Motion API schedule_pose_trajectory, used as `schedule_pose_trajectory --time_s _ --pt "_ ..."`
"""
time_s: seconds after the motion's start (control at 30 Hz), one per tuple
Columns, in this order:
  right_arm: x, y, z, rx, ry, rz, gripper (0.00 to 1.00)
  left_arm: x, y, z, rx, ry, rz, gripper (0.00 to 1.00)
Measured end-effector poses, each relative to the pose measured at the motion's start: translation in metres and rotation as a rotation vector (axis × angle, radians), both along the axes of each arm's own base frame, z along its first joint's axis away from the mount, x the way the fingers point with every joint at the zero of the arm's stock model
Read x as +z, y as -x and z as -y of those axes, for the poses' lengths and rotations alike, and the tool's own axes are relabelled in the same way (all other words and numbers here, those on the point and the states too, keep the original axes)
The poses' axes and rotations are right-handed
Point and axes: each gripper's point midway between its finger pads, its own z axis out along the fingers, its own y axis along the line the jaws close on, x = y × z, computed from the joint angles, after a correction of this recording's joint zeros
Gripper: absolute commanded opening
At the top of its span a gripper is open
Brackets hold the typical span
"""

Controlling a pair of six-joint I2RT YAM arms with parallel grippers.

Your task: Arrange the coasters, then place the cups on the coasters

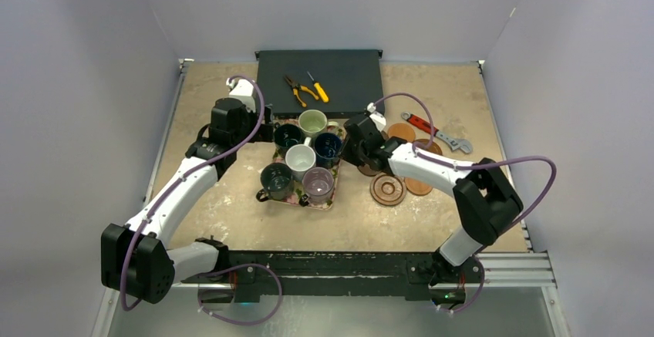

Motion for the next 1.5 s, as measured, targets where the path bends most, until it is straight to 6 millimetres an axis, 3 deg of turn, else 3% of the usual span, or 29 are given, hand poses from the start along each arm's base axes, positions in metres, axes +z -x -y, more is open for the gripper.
schedule_pose_trajectory --time_s 0.27,0.33,0.43,0.53,0.73,0.97,1.1,1.2,1.37,1.5 --pt "-0.02 -0.001 0.0 0.003 0.033 -0.033 0.28 0.0 0.0 0.0 0.0 0.0 0.0 0.95" --pt "-0.023 0.0 0.001 0.006 0.04 -0.039 0.21 0.0 0.0 0.0 0.0 0.0 0.0 0.95" --pt "-0.023 0.001 0.003 0.003 0.053 -0.037 0.03 0.0 0.0 0.0 0.0 0.0 0.0 0.95" --pt "-0.026 0.003 0.011 -0.009 0.081 -0.048 0.0 0.0 0.0 0.0 0.0 0.0 0.0 0.95" --pt "-0.008 0.007 0.02 0.024 0.105 0.005 0.0 0.0 0.0 -0.001 0.004 -0.002 0.0 0.95" --pt "0.039 -0.003 0.039 0.103 0.236 0.16 0.0 0.0 0.0 -0.003 0.013 -0.007 0.002 0.95" --pt "0.071 -0.016 0.06 0.161 0.355 0.215 0.0 0.0 -0.001 -0.003 0.013 -0.007 0.002 0.95" --pt "0.084 -0.036 0.091 0.188 0.427 0.235 0.0 0.0 0.0 -0.003 0.013 -0.007 0.002 0.95" --pt "0.072 -0.053 0.148 0.239 0.568 0.192 0.0 0.002 0.0 -0.003 0.012 -0.005 0.006 0.95" --pt "0.051 -0.064 0.177 0.282 0.639 0.13 0.0 0.004 0.0 -0.002 0.012 -0.003 0.012 0.95"
